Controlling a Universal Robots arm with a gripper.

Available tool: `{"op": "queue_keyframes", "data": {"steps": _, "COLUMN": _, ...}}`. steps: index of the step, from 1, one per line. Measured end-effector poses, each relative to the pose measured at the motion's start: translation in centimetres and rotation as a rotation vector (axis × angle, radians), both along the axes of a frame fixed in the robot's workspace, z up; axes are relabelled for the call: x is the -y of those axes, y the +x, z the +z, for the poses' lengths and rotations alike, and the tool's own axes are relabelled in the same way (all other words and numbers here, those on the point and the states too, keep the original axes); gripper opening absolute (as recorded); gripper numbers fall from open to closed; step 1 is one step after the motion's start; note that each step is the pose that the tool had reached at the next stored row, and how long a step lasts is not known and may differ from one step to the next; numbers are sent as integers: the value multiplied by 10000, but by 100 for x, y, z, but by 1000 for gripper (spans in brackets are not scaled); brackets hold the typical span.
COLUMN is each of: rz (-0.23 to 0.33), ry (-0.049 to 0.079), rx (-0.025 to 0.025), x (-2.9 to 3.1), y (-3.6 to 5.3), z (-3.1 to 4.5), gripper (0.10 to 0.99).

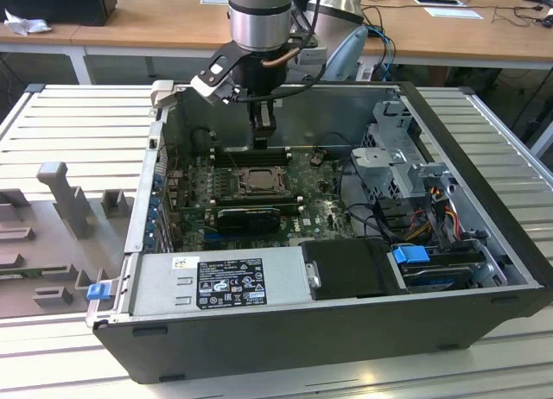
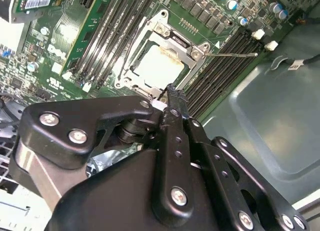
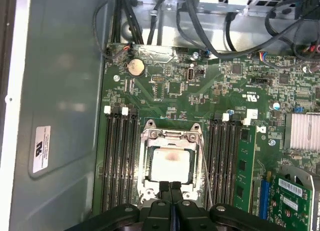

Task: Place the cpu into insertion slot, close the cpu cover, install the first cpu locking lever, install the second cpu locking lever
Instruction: 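Install the first cpu locking lever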

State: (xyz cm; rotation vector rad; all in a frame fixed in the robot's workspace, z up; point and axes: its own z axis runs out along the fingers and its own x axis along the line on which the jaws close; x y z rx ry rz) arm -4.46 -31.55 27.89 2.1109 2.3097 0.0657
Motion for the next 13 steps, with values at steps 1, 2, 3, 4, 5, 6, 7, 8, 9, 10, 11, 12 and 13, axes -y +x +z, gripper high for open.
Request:
{"op": "queue_keyframes", "data": {"steps": 1, "rz": 103, "ry": 1, "rx": 0, "x": 0, "y": 0, "z": 0, "gripper": 106}}
{"op": "queue_keyframes", "data": {"steps": 2, "rz": 184, "ry": 1, "rx": 1, "x": 0, "y": 0, "z": -1, "gripper": 106}}
{"op": "queue_keyframes", "data": {"steps": 3, "rz": 331, "ry": 2, "rx": 2, "x": -1, "y": 0, "z": -1, "gripper": 106}}
{"op": "queue_keyframes", "data": {"steps": 4, "rz": 409, "ry": 2, "rx": 2, "x": 0, "y": 0, "z": -1, "gripper": 106}}
{"op": "queue_keyframes", "data": {"steps": 5, "rz": 472, "ry": 2, "rx": 2, "x": 0, "y": 0, "z": -1, "gripper": 106}}
{"op": "queue_keyframes", "data": {"steps": 6, "rz": 564, "ry": 2, "rx": 1, "x": 0, "y": 0, "z": -1, "gripper": 106}}
{"op": "queue_keyframes", "data": {"steps": 7, "rz": 618, "ry": 2, "rx": 2, "x": 0, "y": 0, "z": -1, "gripper": 106}}
{"op": "queue_keyframes", "data": {"steps": 8, "rz": 693, "ry": 2, "rx": 1, "x": 0, "y": 0, "z": -1, "gripper": 106}}
{"op": "queue_keyframes", "data": {"steps": 9, "rz": 779, "ry": 2, "rx": 2, "x": 0, "y": 0, "z": -1, "gripper": 106}}
{"op": "queue_keyframes", "data": {"steps": 10, "rz": 834, "ry": 2, "rx": 1, "x": 0, "y": 0, "z": -1, "gripper": 106}}
{"op": "queue_keyframes", "data": {"steps": 11, "rz": 911, "ry": 2, "rx": 2, "x": 0, "y": 0, "z": -1, "gripper": 106}}
{"op": "queue_keyframes", "data": {"steps": 12, "rz": 1034, "ry": 2, "rx": 1, "x": 0, "y": 0, "z": -1, "gripper": 106}}
{"op": "queue_keyframes", "data": {"steps": 13, "rz": 1087, "ry": 2, "rx": 1, "x": 0, "y": 0, "z": -1, "gripper": 106}}
